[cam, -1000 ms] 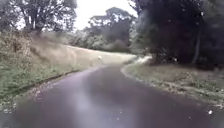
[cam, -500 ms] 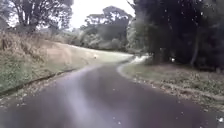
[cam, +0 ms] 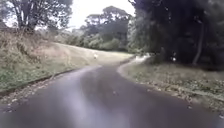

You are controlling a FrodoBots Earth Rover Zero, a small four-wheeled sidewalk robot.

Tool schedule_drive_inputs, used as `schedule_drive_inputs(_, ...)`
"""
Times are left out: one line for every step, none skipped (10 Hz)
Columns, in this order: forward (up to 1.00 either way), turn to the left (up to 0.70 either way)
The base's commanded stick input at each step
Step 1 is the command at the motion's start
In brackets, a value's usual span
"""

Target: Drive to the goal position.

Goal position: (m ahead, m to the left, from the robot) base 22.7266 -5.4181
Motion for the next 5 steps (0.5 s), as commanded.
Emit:
schedule_drive_inputs(0.45, 0.03)
schedule_drive_inputs(0.45, 0.03)
schedule_drive_inputs(0.45, 0.03)
schedule_drive_inputs(0.45, 0.03)
schedule_drive_inputs(0.45, 0.02)
